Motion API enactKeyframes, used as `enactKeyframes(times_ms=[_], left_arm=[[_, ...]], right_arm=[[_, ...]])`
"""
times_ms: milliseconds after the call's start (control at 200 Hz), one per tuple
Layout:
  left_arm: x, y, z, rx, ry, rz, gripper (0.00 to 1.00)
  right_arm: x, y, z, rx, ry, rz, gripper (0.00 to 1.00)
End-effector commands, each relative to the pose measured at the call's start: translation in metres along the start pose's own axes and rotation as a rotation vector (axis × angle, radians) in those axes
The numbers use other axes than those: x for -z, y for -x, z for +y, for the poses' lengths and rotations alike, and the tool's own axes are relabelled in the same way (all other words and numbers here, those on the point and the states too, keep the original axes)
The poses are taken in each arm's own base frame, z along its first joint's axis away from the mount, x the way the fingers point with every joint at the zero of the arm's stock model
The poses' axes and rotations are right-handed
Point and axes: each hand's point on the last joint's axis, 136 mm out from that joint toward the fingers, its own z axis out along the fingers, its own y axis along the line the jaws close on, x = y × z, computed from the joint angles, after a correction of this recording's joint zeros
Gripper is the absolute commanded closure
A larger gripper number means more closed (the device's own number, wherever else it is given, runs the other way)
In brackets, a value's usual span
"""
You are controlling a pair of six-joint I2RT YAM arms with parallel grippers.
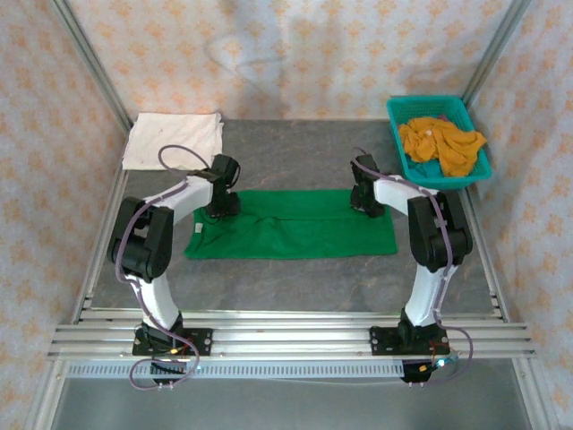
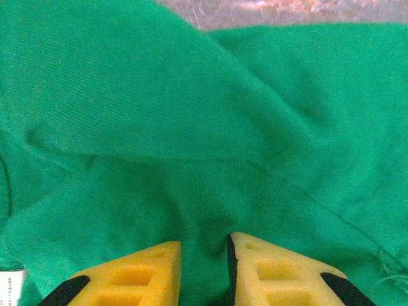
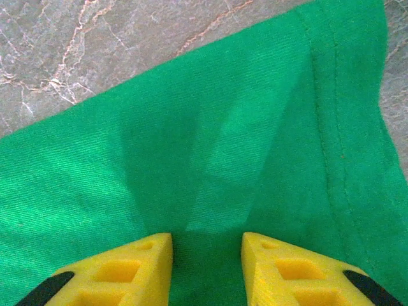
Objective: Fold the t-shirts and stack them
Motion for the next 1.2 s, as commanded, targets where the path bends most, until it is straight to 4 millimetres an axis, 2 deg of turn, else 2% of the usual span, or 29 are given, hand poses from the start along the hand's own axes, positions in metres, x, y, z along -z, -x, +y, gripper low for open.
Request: enactKeyframes(times_ms=[0, 125, 160, 300, 445, 525, 586, 646, 691, 751, 836, 956, 1041, 1151, 1196], left_arm=[[-0.006, 0.002, 0.014, 0.043, 0.022, 0.014, 0.75], [-0.022, 0.007, 0.013, 0.063, 0.028, 0.017, 0.75], [-0.034, 0.004, 0.012, 0.061, 0.034, 0.044, 0.75], [-0.047, 0.022, 0.001, 0.043, 0.02, 0.051, 0.76], [-0.053, 0.06, -0.021, -0.005, -0.011, 0.026, 0.76], [-0.058, 0.082, -0.042, -0.041, -0.038, 0.026, 0.76], [-0.057, 0.099, -0.063, -0.088, -0.061, 0.007, 0.76], [-0.054, 0.113, -0.085, -0.133, -0.089, -0.019, 0.76], [-0.05, 0.122, -0.104, -0.173, -0.125, -0.036, 0.76], [-0.039, 0.134, -0.123, -0.206, -0.144, -0.069, 0.76], [-0.015, 0.158, -0.13, -0.207, -0.134, -0.146, 0.76], [0.026, 0.188, -0.107, -0.129, -0.082, -0.264, 0.75], [0.053, 0.192, -0.088, -0.041, -0.089, -0.315, 0.75], [0.076, 0.17, -0.066, 0.047, -0.073, -0.366, 0.75], [0.075, 0.154, -0.056, 0.087, -0.072, -0.368, 0.75]], right_arm=[[-0.001, -0.041, -0.02, 0.032, -0.048, 0.121, 0.66], [0.01, -0.069, -0.029, 0.072, -0.073, 0.164, 0.67], [0.013, -0.079, -0.032, 0.088, -0.085, 0.176, 0.67], [0.032, -0.125, -0.035, 0.16, -0.103, 0.223, 0.67], [0.053, -0.19, -0.007, 0.272, 0.007, 0.3, 0.67], [0.066, -0.226, 0.012, 0.343, 0.075, 0.357, 0.67], [0.08, -0.244, 0.024, 0.408, 0.114, 0.368, 0.66], [0.094, -0.252, 0.035, 0.433, 0.17, 0.373, 0.66], [0.104, -0.249, 0.046, 0.423, 0.237, 0.359, 0.65], [0.117, -0.232, 0.056, 0.404, 0.288, 0.285, 0.62], [0.134, -0.201, 0.063, 0.358, 0.306, 0.213, 0.61], [0.149, -0.158, 0.068, 0.289, 0.305, 0.108, 0.6], [0.148, -0.133, 0.074, 0.265, 0.291, 0.038, 0.59], [0.14, -0.103, 0.1, 0.305, 0.279, -0.007, 0.59], [0.135, -0.091, 0.112, 0.311, 0.277, -0.017, 0.6]])
